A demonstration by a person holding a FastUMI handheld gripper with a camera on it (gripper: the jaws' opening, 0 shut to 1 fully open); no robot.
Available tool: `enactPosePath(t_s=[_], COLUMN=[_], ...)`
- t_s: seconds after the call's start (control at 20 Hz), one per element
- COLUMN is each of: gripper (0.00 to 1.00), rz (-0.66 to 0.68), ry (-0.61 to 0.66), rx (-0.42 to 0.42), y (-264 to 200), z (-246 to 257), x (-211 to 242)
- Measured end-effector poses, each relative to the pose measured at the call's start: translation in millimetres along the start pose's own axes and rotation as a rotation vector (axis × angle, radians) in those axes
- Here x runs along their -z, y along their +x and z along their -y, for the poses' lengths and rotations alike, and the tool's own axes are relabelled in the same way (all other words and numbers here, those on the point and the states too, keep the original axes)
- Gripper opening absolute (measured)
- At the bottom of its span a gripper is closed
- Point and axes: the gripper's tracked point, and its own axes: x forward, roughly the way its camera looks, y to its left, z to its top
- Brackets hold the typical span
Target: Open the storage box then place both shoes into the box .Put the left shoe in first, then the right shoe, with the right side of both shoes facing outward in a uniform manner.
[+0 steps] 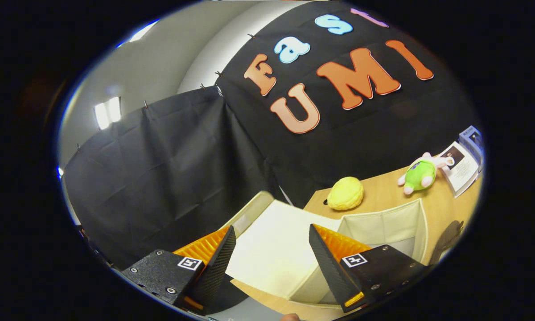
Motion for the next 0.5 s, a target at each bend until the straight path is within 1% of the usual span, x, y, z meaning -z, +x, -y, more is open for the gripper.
enactPosePath(t_s=[0.2,0.35,0.5], gripper=[0.98,0.98,0.98], rz=[0.038,0.078,0.093], ry=[-0.074,-0.119,-0.115], rx=[0.105,0.199,0.254], y=[-29.7,-57.9,-84.2], z=[43.0,81.9,115.9], x=[-11.7,-25.5,-29.2])
